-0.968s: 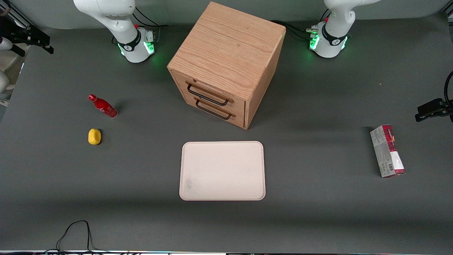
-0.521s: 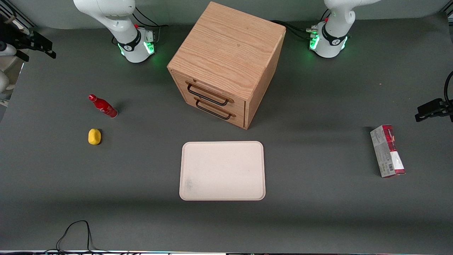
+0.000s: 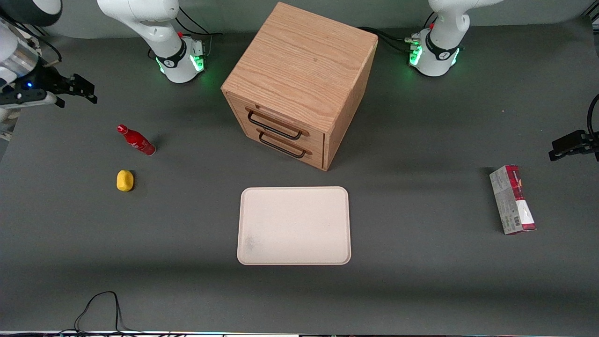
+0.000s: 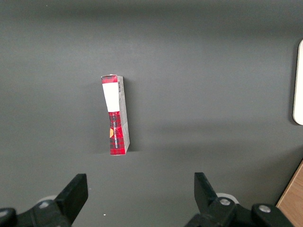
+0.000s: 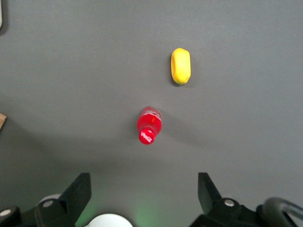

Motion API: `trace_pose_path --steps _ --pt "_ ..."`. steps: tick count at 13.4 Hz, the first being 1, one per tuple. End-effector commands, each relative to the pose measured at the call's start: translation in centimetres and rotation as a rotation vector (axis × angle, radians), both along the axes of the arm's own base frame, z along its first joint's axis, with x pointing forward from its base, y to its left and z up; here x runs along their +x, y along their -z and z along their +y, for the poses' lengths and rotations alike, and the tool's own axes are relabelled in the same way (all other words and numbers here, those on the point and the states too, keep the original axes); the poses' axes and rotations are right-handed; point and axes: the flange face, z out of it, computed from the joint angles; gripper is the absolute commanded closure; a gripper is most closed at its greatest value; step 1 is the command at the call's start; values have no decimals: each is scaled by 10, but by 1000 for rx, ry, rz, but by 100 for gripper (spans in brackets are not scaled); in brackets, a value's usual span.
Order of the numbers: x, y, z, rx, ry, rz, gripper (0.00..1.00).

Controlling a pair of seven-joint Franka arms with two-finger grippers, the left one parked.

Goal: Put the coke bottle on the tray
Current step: 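Lower the open right gripper over the red Coca-Cola bottle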

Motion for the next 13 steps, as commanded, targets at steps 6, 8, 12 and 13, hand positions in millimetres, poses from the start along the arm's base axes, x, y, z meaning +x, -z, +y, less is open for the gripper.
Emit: trace_pose_path --steps 6,8,12,13 --pt "3 84 -11 14 37 -24 0" --pt "1 104 -11 15 39 -25 0" --pt "-4 131 -7 16 38 -20 0" --pt "-2 133 -3 16 28 -21 0"
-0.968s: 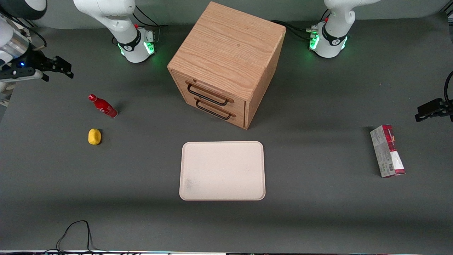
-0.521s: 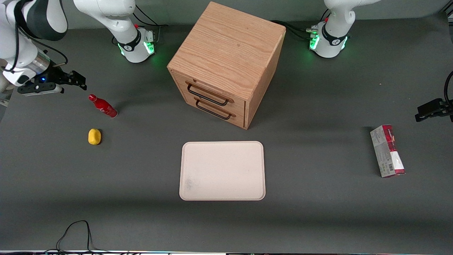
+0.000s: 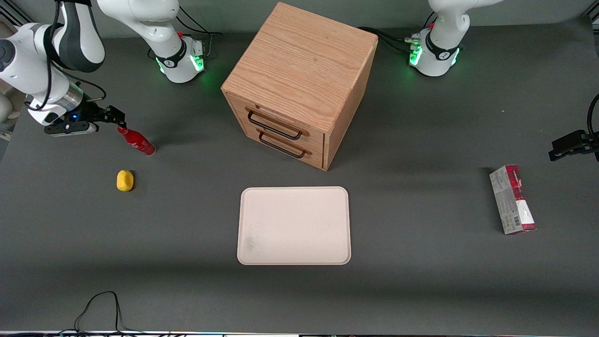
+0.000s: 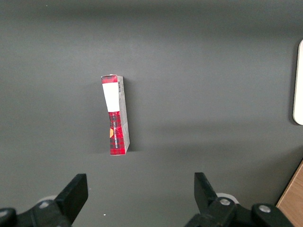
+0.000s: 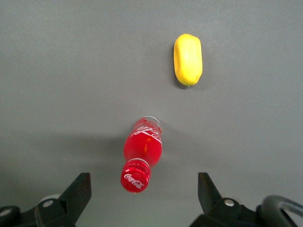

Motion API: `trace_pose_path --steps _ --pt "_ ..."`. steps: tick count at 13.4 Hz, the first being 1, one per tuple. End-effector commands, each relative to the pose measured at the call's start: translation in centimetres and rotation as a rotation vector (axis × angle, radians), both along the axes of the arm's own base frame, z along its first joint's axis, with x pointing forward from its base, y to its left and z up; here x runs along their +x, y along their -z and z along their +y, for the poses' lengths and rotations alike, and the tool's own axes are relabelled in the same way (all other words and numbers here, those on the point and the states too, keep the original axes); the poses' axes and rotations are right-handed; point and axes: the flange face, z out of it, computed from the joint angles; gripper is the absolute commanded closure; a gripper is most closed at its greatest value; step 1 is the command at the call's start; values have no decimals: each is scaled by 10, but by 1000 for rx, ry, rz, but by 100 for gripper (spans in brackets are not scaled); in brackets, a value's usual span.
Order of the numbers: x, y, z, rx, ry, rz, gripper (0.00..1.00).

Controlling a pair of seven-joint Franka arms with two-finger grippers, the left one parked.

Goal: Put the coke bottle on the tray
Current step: 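Lower the open right gripper over the red Coca-Cola bottle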

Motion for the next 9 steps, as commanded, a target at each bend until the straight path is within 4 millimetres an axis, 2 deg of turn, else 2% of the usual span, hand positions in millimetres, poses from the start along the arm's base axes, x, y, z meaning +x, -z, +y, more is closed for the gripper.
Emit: trace_pose_path --steps 1,5,9 --pt "4 10 6 2 -3 -7 0" --pt "-4 32 11 4 -8 2 0" --pt "-2 41 10 3 -8 13 0"
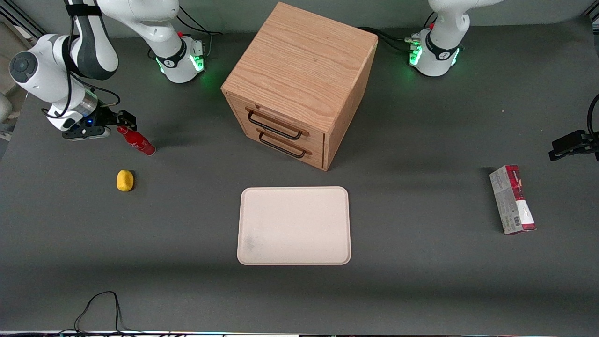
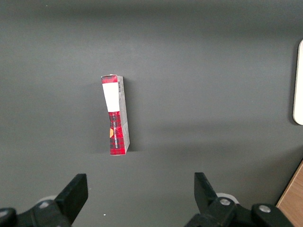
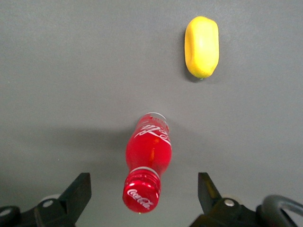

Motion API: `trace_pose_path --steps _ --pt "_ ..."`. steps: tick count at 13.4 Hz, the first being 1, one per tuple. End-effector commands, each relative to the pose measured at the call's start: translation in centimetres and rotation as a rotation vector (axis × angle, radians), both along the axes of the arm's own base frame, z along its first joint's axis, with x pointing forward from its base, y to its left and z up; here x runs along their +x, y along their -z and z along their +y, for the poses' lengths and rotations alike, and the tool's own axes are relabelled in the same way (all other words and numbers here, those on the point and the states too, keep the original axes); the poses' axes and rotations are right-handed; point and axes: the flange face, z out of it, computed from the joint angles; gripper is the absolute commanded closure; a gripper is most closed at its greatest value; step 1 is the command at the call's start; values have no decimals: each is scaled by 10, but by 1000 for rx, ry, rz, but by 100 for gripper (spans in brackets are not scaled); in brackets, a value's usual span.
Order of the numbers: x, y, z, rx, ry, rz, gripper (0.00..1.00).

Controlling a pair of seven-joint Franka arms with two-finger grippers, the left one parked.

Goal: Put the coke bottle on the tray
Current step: 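Close the right gripper around the bottle's neck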

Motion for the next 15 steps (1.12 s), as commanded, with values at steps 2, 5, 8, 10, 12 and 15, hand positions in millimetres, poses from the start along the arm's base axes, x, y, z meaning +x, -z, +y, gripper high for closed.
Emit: trace_pose_path --steps 2,5,8,10,12,15 --pt "4 7 2 1 8 -10 0" --pt "5 6 2 1 6 -8 13" --pt "6 6 6 1 -3 -5 58" --pt "6 6 7 2 -6 -2 87" --pt "6 6 7 2 -6 -2 100" --pt "8 4 7 0 -8 -7 100"
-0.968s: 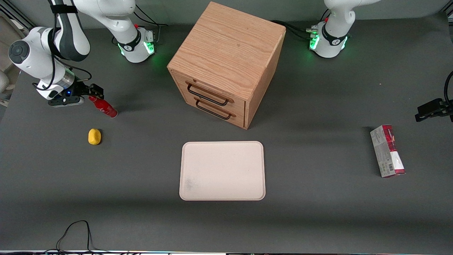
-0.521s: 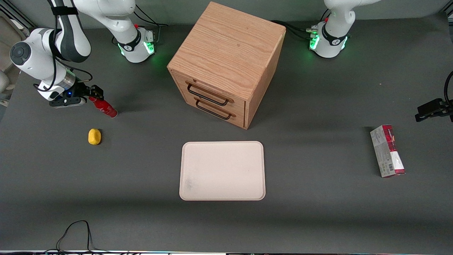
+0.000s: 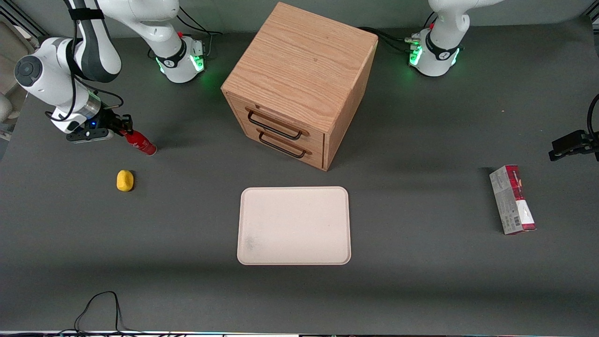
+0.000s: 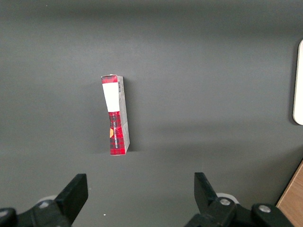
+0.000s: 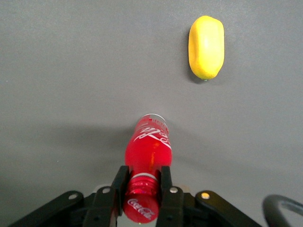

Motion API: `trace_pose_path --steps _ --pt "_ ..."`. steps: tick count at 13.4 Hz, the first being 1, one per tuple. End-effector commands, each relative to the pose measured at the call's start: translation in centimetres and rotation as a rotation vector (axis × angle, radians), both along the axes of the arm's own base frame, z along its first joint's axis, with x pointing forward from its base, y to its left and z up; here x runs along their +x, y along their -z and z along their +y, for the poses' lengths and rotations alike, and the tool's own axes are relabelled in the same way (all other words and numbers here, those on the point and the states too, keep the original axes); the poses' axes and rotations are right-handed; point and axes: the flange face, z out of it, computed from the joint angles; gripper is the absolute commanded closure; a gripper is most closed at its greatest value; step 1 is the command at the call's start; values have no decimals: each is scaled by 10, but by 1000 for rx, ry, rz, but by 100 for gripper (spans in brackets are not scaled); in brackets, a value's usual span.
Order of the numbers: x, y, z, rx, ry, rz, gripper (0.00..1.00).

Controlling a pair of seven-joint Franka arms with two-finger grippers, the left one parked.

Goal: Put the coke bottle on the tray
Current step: 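Close the right gripper around the bottle's neck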

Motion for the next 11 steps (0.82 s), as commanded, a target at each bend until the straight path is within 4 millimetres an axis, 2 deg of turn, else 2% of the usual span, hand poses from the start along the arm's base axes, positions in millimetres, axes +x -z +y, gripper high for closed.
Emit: trace_pose_path --steps 1,3,6,9,11 --pt "5 -5 4 1 -2 -13 100" --pt "16 -29 4 -2 -6 -4 100" --pt "33 -91 8 -6 -24 -11 100" --pt "46 -172 6 -10 -27 -25 100" --pt "56 -235 12 -14 -44 -18 100"
